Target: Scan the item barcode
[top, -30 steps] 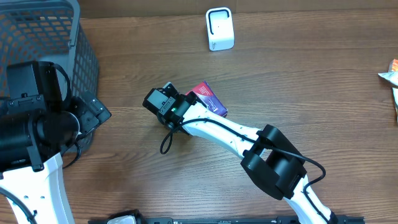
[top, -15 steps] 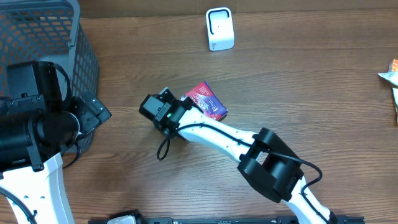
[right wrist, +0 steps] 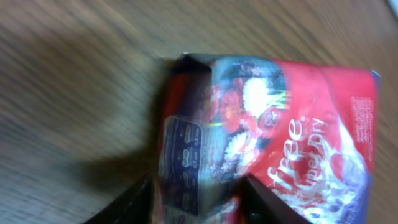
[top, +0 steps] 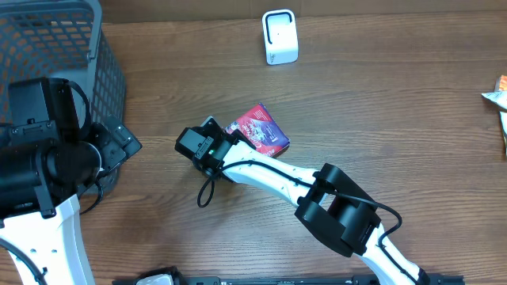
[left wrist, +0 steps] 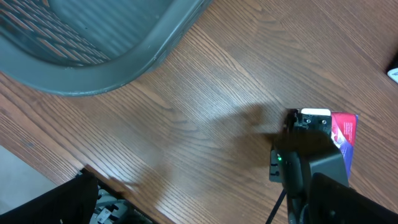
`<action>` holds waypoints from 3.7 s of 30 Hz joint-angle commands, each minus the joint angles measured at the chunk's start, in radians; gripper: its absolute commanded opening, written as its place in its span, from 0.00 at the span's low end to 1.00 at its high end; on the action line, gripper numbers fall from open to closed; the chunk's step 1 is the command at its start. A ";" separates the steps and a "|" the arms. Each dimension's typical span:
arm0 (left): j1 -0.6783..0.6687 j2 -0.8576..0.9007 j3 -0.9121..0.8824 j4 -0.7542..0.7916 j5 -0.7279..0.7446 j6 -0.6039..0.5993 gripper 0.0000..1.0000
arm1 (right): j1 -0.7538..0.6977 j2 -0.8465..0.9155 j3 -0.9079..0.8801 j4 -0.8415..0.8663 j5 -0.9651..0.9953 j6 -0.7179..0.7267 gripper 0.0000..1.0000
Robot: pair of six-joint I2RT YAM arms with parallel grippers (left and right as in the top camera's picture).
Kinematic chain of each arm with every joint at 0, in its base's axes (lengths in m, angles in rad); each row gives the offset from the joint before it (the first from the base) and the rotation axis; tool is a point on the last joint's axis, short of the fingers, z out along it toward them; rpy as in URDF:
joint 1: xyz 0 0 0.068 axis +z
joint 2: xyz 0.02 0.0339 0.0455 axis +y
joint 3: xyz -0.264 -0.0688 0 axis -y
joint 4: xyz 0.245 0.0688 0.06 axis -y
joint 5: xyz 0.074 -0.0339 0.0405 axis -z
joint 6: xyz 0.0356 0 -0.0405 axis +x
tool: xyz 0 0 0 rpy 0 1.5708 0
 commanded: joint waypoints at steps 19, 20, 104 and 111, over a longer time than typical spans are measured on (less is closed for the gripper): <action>0.004 0.000 -0.001 0.001 -0.010 -0.016 1.00 | -0.176 0.000 0.542 -0.430 -0.629 0.038 0.04; 0.004 0.000 -0.001 0.001 -0.010 -0.016 1.00 | -0.200 -0.001 0.568 -0.452 -0.720 0.019 0.04; 0.004 0.000 -0.001 0.001 -0.010 -0.016 1.00 | 0.018 -0.148 -0.109 -0.089 -0.011 -0.085 0.85; 0.004 0.000 -0.001 0.001 -0.010 -0.016 1.00 | 0.013 -0.148 -0.171 0.006 0.024 -0.076 0.70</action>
